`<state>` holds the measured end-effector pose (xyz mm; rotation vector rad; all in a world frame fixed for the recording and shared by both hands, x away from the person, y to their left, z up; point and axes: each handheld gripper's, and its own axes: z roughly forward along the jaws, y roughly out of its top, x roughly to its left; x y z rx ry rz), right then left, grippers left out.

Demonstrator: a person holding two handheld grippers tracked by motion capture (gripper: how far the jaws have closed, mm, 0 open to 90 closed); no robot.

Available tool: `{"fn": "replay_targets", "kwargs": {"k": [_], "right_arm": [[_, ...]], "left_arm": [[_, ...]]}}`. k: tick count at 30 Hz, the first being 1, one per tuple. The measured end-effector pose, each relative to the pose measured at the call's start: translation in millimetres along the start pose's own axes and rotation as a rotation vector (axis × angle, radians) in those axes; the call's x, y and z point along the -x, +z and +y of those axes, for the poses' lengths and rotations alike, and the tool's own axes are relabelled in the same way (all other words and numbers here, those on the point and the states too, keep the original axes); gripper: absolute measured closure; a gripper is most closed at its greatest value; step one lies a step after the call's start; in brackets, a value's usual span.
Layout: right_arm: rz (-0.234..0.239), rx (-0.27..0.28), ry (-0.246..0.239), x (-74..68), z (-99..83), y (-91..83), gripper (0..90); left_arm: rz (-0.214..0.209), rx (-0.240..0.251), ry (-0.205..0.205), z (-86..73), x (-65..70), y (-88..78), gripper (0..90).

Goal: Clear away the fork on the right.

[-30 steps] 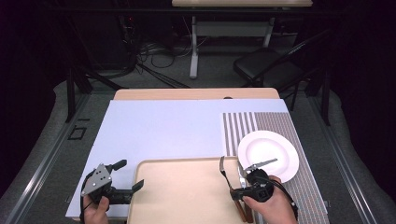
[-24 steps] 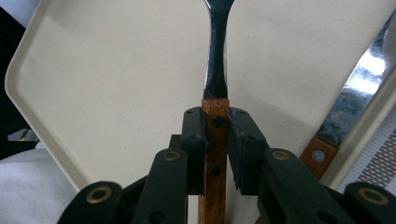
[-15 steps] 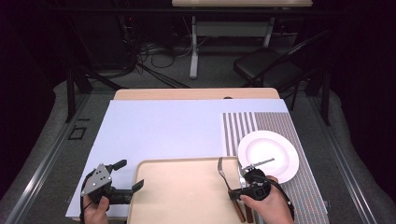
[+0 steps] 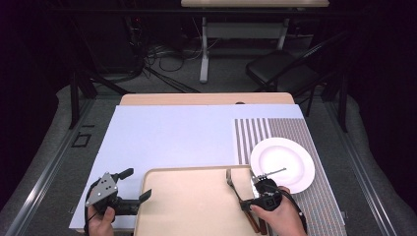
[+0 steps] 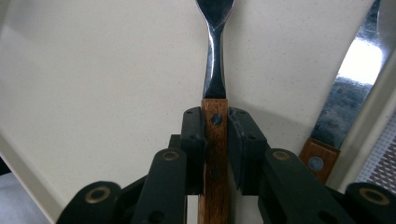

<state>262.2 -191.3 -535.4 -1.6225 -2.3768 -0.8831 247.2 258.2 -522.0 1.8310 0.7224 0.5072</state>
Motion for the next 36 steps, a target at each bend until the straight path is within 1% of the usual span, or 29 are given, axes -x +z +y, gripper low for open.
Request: {"fn": "replay_targets", "kwargs": {"k": [3,4,6,8,10,11,12,13,14,15,16,17,19,20,21,22,23,24,25,26,27,28,29,32,33,34,35,36], "right_arm": [[-0.019,-0.008,-0.011,-1.5,-0.3,2.6,76.7],[-0.043,-0.099,-0.028,-1.6,2.2,-2.5,76.7],[-0.042,-0.082,-0.026,-2.6,1.4,-0.4,76.7],[-0.053,-0.099,-0.044,-2.3,2.1,-1.6,76.7],[-0.055,-0.119,-0.042,-2.1,2.6,-3.1,76.2],[-0.05,-0.094,-0.04,-1.8,1.7,-1.3,75.7],[-0.029,-0.004,-0.011,-2.6,-1.2,4.4,74.9],[-0.018,0.036,0.012,-3.8,-2.7,6.5,74.1],[-0.023,0.028,-0.011,-2.8,-2.2,6.1,73.6],[-0.034,-0.004,-0.019,-3.1,-1.4,4.0,72.8],[-0.053,-0.121,-0.043,-2.7,2.3,-3.9,72.4],[-0.031,0.001,-0.022,-3.3,-1.7,4.1,72.2],[-0.035,0.001,-0.029,-3.4,-1.9,3.8,71.8],[-0.051,-0.078,-0.046,-3.1,0.5,-2.0,71.4],[-0.061,-0.097,-0.051,-3.3,1.1,-4.0,71.4],[-0.032,0.04,-0.03,-3.4,-3.1,4.3,71.4],[-0.025,0.065,-0.032,-3.1,-3.7,4.7,71.4],[-0.034,0.032,-0.042,-3.2,-2.8,1.3,71.9],[-0.054,-0.068,-0.066,-2.7,0.1,-6.9,72.9],[-0.03,0.074,-0.049,-3.0,-3.8,1.2,74.2],[-0.03,0.093,-0.048,-3.7,-4.3,1.3,76.4],[-0.049,0.053,-0.067,-3.8,-3.4,-2.3,78.1],[-0.07,-0.023,-0.087,-4.2,-1.3,-8.3,80.2],[-0.083,0.018,-0.116,-6.6,-2.4,-8.9,88.8],[-0.095,0.011,-0.125,-8.4,-2.1,-10.2,90.0],[-0.092,0.03,-0.134,-8.8,-2.5,-9.3,90.0],[-0.097,0.037,-0.143,-9.8,-2.7,-9.1,90.0],[-0.095,0.027,-0.157,-11.0,-2.5,-10.1,90.0]], "left_arm": [[0.0,0.001,0.0,0.0,-0.1,-0.1,6.1],[-0.001,0.001,-0.001,0.0,-0.1,-0.1,6.1],[-0.002,0.001,0.0,0.0,-0.1,-0.1,6.2],[-0.003,0.001,0.001,0.0,-0.1,0.0,6.2],[-0.003,0.001,0.002,0.0,-0.1,0.0,6.2],[-0.003,0.001,0.001,0.0,0.0,-0.1,6.2],[-0.003,0.001,0.0,0.0,-0.1,-0.1,6.2],[-0.003,0.001,0.0,0.0,-0.1,-0.1,6.2],[-0.003,0.001,0.001,0.0,-0.1,-0.1,6.1],[-0.003,0.001,0.001,0.0,-0.1,-0.1,6.2],[-0.002,0.001,0.0,0.0,-0.2,-0.1,6.2],[-0.002,0.001,0.0,0.0,-0.2,0.0,6.4],[-0.002,0.001,0.001,0.0,-0.2,0.0,6.5],[-0.002,0.0,0.001,0.0,-0.2,0.0,6.5],[-0.002,0.001,0.0,0.0,-0.2,0.0,6.5],[-0.002,0.001,0.0,0.0,-0.2,-0.1,6.5],[-0.002,0.002,-0.001,0.0,-0.1,-0.1,6.5],[-0.002,0.002,-0.001,0.0,-0.2,-0.1,6.5],[-0.002,0.001,0.0,0.0,-0.2,0.0,6.5],[-0.002,0.001,0.001,0.0,-0.2,0.0,6.5],[-0.002,0.001,0.0,0.1,-0.1,0.1,6.5],[-0.003,0.001,0.0,0.1,-0.1,0.1,6.5],[-0.003,0.001,0.001,0.1,-0.1,0.1,6.5],[-0.002,0.001,0.001,0.1,-0.1,-0.1,6.5],[-0.003,0.002,0.001,0.0,-0.2,-0.1,6.5],[-0.002,0.002,0.001,0.0,-0.2,-0.1,6.5],[-0.003,0.001,0.0,0.0,-0.2,-0.1,6.5],[-0.003,0.001,0.0,0.0,-0.2,-0.1,6.5]]}}
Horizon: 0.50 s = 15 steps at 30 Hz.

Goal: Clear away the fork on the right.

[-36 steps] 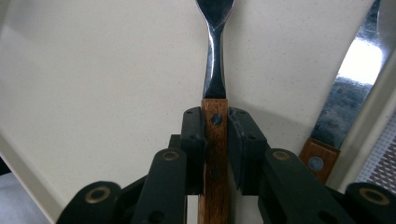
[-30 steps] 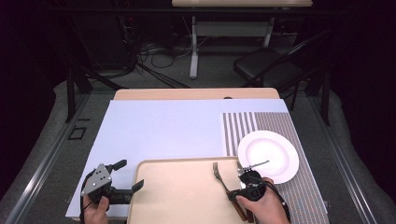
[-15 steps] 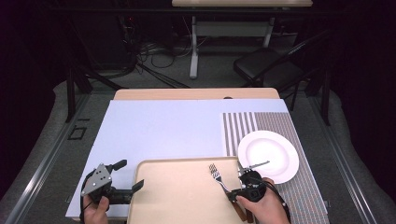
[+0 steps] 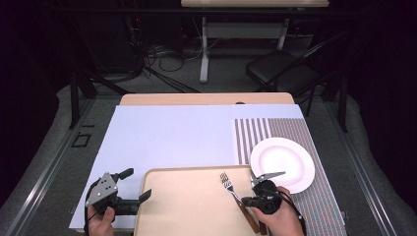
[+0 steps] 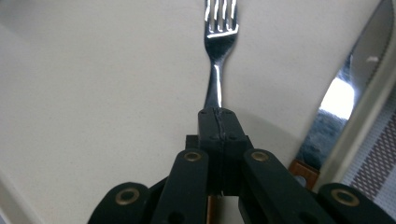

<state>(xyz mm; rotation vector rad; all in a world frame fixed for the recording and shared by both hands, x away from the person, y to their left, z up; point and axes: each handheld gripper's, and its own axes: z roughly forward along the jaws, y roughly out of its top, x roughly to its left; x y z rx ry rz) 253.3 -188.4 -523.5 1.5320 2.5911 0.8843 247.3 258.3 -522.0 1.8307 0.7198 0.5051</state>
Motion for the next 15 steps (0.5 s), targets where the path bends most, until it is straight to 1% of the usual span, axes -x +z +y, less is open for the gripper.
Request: {"fn": "replay_targets", "kwargs": {"k": [1,2,3,5,6,7,8,10,11,14,15], "right_arm": [[0.017,0.134,0.015,-2.2,-2.9,8.4,90.0],[0.02,0.129,0.01,-3.4,-2.7,7.4,90.0],[0.012,0.048,-0.015,-4.0,-0.4,1.4,90.0],[0.035,0.081,-0.026,-6.8,0.3,3.2,90.0],[0.051,0.129,-0.023,-8.2,-0.1,7.5,90.0],[0.063,0.14,-0.023,-9.4,0.2,10.1,90.0],[0.069,0.117,-0.028,-10.0,1.0,10.8,90.0],[0.075,0.133,-0.029,-11.7,1.2,17.0,90.0],[0.076,0.103,-0.038,-11.9,2.2,16.9,90.0],[0.089,0.087,-0.039,-13.2,3.6,20.3,90.0],[0.092,0.093,-0.039,-13.8,3.9,22.4,90.0]], "left_arm": [[0.0,0.0,0.001,0.0,0.0,0.0,6.5],[0.0,0.0,0.001,0.0,0.0,0.0,6.5],[0.0,0.001,0.0,0.0,0.0,0.0,6.5],[0.0,0.001,0.0,0.0,-0.1,0.0,6.7],[0.0,0.0,0.0,0.0,-0.1,0.0,6.7],[-0.001,-0.001,0.001,0.0,0.0,0.1,6.7],[-0.001,-0.001,0.001,0.0,0.0,0.1,6.7],[-0.001,-0.001,0.002,0.0,0.0,0.1,6.7],[-0.002,-0.001,0.002,0.0,0.0,0.1,6.7],[-0.002,0.0,0.001,0.0,-0.1,0.1,6.7],[-0.002,0.001,0.001,0.0,-0.2,0.1,6.7]]}}
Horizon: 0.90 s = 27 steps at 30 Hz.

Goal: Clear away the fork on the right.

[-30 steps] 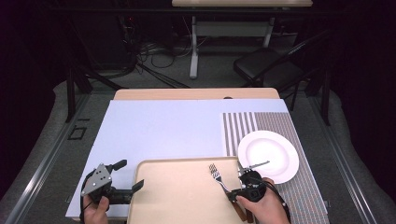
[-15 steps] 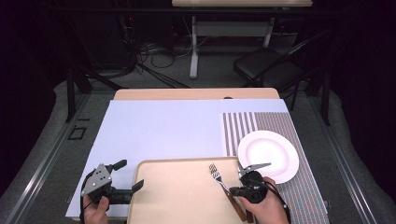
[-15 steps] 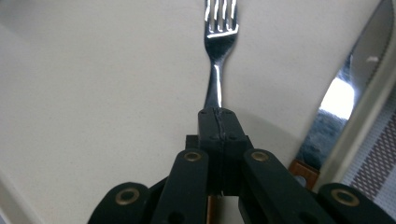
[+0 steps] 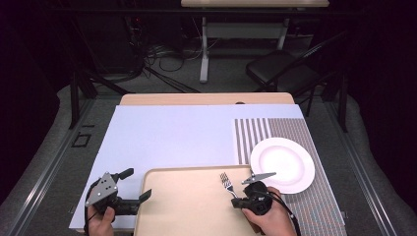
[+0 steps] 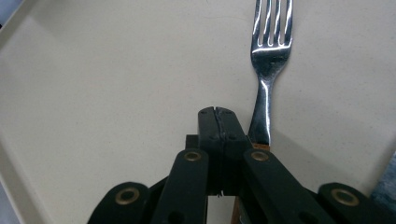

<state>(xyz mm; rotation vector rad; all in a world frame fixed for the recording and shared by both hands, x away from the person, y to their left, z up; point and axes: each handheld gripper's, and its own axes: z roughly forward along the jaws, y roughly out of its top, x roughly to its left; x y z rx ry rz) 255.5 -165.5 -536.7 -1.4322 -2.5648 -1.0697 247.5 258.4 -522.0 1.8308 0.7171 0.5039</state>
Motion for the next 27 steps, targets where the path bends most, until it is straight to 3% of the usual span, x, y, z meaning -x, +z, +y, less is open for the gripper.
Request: {"fn": "replay_targets", "kwargs": {"k": [8,9,11,14,26,27], "right_arm": [[-0.002,-0.019,0.004,0.2,1.2,7.3,90.0],[0.0,-0.002,0.009,1.9,0.8,8.9,90.0],[-0.009,-0.044,0.01,3.7,1.8,6.3,90.0],[-0.015,-0.008,0.014,6.1,0.1,9.7,90.0],[-0.056,-0.004,0.046,16.7,-1.6,2.6,90.0],[-0.062,-0.043,0.043,18.0,-0.9,-0.7,90.0]], "left_arm": [[-0.001,0.0,0.0,-0.1,0.0,-0.1,6.7],[0.001,0.0,-0.002,-0.1,0.1,-0.1,6.7],[-0.002,-0.001,0.0,0.0,0.0,0.0,6.7],[-0.004,-0.001,0.001,0.0,0.1,0.4,6.7],[0.0,0.002,-0.001,-0.3,0.0,0.4,6.7],[0.001,0.003,-0.003,-0.3,0.1,0.4,6.7]]}}
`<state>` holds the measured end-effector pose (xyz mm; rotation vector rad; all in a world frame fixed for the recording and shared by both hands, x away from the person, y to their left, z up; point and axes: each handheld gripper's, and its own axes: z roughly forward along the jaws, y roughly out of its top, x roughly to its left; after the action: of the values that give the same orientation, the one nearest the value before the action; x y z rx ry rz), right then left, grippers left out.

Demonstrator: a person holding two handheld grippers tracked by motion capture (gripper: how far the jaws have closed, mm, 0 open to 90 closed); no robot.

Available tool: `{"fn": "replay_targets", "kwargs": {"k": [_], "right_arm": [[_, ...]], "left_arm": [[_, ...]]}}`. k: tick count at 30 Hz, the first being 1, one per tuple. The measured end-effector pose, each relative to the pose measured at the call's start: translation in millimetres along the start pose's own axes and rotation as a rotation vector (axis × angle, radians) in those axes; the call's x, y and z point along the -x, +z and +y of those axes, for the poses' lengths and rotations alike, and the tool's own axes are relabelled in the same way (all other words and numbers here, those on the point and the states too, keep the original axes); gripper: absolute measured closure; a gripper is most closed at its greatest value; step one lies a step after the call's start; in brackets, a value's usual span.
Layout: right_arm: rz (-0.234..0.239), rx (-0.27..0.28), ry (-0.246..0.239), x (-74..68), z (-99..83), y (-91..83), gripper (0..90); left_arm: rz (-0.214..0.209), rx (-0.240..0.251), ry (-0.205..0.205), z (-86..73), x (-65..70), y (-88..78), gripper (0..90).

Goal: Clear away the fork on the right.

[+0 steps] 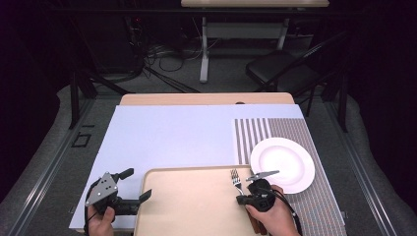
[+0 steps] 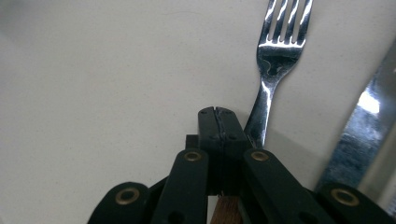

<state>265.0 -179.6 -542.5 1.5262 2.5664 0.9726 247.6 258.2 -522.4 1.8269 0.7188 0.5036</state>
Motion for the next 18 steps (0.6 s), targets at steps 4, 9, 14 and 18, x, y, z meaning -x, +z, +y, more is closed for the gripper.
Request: {"fn": "replay_targets", "kwargs": {"k": [4,9,14,18], "right_arm": [[-0.004,0.092,0.021,3.9,-3.9,2.6,90.0],[-0.003,0.076,0.036,8.9,-4.9,-3.4,90.0],[-0.013,0.033,0.036,12.2,-5.0,-8.4,90.0],[-0.008,0.053,0.045,12.8,-6.0,-7.9,90.0]], "left_arm": [[-0.001,-0.006,0.004,0.2,-0.1,-0.1,6.7],[-0.001,-0.003,0.001,0.1,0.0,0.2,6.7],[0.0,-0.002,0.001,0.1,0.0,0.2,6.7],[0.002,0.0,0.0,0.0,-0.1,0.2,6.7]]}}
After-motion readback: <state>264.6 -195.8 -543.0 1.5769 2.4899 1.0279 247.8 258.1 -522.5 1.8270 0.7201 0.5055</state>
